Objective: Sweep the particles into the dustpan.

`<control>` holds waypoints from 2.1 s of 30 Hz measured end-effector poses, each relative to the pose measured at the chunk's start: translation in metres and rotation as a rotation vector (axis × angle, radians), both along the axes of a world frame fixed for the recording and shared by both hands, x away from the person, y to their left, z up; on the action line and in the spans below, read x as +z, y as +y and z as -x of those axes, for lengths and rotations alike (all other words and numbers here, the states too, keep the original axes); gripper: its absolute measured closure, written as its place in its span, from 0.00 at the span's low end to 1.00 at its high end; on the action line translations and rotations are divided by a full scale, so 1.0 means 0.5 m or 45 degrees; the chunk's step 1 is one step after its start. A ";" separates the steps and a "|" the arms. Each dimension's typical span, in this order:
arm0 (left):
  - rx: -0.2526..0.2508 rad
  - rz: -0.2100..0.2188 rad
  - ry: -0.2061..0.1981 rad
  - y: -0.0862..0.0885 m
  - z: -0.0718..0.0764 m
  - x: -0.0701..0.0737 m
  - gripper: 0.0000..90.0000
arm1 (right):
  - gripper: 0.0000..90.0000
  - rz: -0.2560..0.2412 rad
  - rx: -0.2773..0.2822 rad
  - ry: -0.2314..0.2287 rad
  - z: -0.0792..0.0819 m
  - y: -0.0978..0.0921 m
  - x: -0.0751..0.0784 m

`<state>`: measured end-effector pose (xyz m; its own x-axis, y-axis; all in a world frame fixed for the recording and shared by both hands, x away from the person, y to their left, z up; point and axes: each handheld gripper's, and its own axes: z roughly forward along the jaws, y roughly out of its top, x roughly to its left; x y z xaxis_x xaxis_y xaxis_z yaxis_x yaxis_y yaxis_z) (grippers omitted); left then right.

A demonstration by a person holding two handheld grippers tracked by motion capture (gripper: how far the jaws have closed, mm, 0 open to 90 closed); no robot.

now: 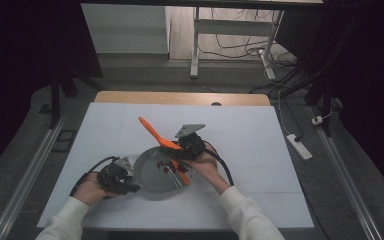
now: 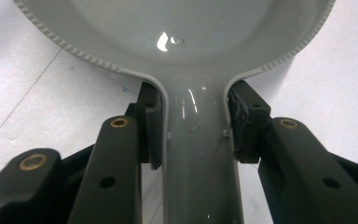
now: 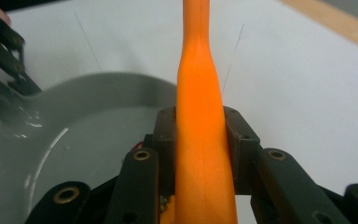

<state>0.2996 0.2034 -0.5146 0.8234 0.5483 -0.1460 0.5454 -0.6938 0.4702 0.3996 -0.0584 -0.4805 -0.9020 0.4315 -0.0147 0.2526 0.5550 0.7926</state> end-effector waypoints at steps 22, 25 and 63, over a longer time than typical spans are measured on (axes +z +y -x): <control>-0.003 0.006 0.008 0.000 0.003 -0.003 0.69 | 0.78 0.039 -0.342 -0.062 0.071 -0.148 0.027; -0.004 0.013 0.010 0.002 0.003 -0.002 0.69 | 0.78 0.068 -0.321 -0.066 0.061 -0.144 0.021; -0.019 0.002 0.016 -0.002 0.009 -0.004 0.69 | 0.78 0.079 -0.161 0.013 0.075 -0.050 -0.024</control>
